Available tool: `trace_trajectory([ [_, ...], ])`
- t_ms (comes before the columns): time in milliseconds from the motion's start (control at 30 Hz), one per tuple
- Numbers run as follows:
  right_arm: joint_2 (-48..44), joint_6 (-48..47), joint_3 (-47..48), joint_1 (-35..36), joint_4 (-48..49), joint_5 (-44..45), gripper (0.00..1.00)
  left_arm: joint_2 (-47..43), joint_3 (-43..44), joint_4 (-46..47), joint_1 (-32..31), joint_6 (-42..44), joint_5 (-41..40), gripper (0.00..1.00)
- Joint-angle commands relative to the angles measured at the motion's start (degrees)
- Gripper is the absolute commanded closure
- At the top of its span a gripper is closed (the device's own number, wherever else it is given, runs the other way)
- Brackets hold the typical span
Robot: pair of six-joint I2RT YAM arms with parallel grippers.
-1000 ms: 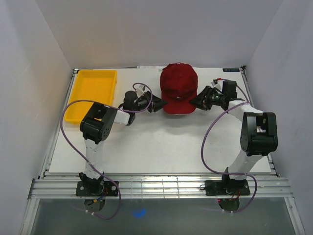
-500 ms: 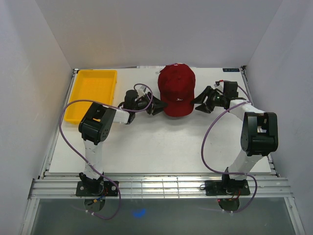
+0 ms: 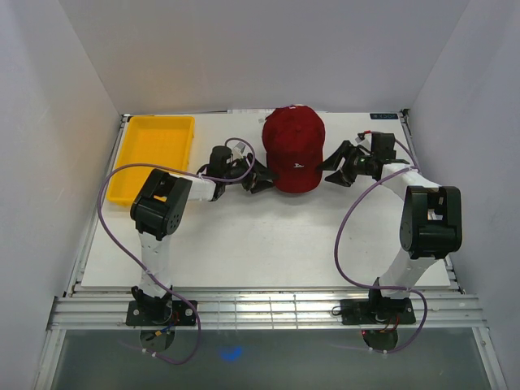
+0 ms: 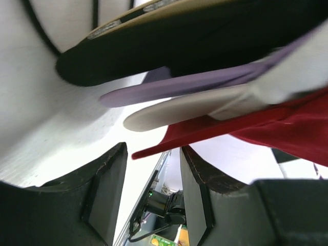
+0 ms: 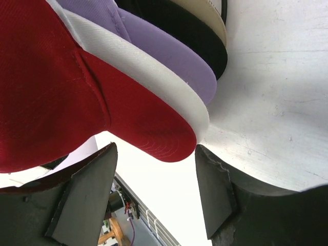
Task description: Stack the hats
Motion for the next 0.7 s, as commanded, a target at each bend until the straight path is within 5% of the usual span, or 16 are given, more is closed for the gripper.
trace_trajectory([
  [0, -1.6, -1.4, 2.6, -0.1, -0.5, -0.1, 0.32, -3.8, 1.6, -5.2, 0.2, 3.1, -0.4, 0.44],
  [367, -2.2, -1.6, 3.6, -0.1, -1.2, 0.0, 0.31, -6.9, 2.2, -10.9, 1.8, 6.8, -0.5, 0.43],
  [667, -7.2, -1.3, 2.6, -3.5, -1.8, -0.8, 0.3, -18.4, -2.3, -21.6, 6.1, 15.9, 0.8, 0.43],
])
